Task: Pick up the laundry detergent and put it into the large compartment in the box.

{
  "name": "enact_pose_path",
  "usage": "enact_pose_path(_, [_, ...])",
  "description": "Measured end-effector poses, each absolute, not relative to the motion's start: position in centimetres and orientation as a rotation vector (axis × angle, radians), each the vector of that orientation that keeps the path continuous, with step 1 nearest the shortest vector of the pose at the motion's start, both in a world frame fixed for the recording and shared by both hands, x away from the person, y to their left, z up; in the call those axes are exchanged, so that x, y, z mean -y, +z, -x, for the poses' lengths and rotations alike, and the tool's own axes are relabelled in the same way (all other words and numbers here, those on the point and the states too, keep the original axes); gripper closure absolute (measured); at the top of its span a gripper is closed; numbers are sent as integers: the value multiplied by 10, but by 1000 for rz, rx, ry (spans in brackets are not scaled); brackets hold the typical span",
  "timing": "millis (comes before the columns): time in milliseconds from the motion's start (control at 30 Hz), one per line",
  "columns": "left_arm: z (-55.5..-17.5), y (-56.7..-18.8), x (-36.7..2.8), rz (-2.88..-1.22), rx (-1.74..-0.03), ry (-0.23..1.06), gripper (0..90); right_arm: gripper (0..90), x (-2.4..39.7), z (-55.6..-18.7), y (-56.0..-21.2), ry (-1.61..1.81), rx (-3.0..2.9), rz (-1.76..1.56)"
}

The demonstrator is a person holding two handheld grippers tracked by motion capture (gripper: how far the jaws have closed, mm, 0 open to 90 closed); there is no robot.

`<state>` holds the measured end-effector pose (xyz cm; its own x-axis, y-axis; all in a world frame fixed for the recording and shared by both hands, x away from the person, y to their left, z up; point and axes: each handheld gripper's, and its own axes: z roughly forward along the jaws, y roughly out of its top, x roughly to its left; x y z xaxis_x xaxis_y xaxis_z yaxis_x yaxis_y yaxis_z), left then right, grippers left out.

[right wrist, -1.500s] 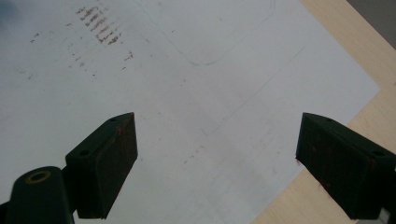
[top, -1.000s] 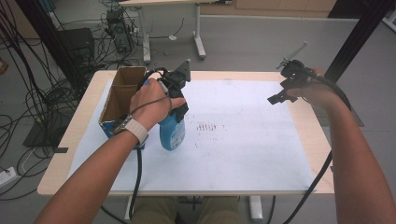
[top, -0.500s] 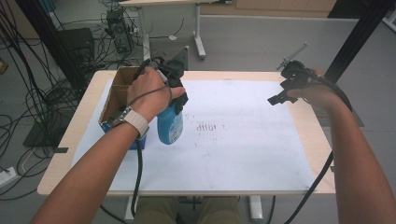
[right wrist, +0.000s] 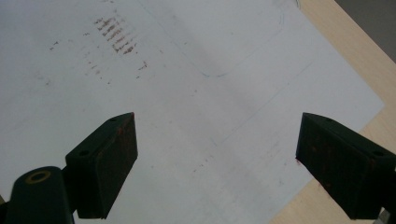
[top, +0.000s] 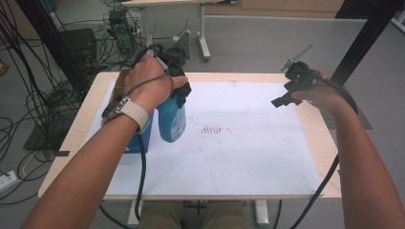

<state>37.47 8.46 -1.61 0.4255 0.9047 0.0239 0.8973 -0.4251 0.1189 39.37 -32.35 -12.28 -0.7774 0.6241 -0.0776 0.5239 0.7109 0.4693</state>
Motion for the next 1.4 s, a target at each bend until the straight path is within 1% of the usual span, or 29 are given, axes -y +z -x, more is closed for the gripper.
enact_pose_path(200, [-374, 2, -84, -2571, -1659, 162, 376, 128, 326, -393, -121, 643, -2678, -919])
enact_pose_path(500, [-369, 26, -91, -2531, -1673, 166, 374, 128, 324, -394, -119, 648, -2675, -903])
enact_pose_path(833, [-369, 40, -101, -2494, -1721, 166, 374, 128, 325, -394, -120, 653, -2675, -903])
enact_pose_path(1167, [-372, 46, -107, -2477, -1758, 158, 373, 129, 329, -394, -122, 670, -2663, -912])
enact_pose_path(1400, [-373, 55, -117, -2432, -1791, 147, 373, 129, 329, -395, -123, 674, -2665, -910])
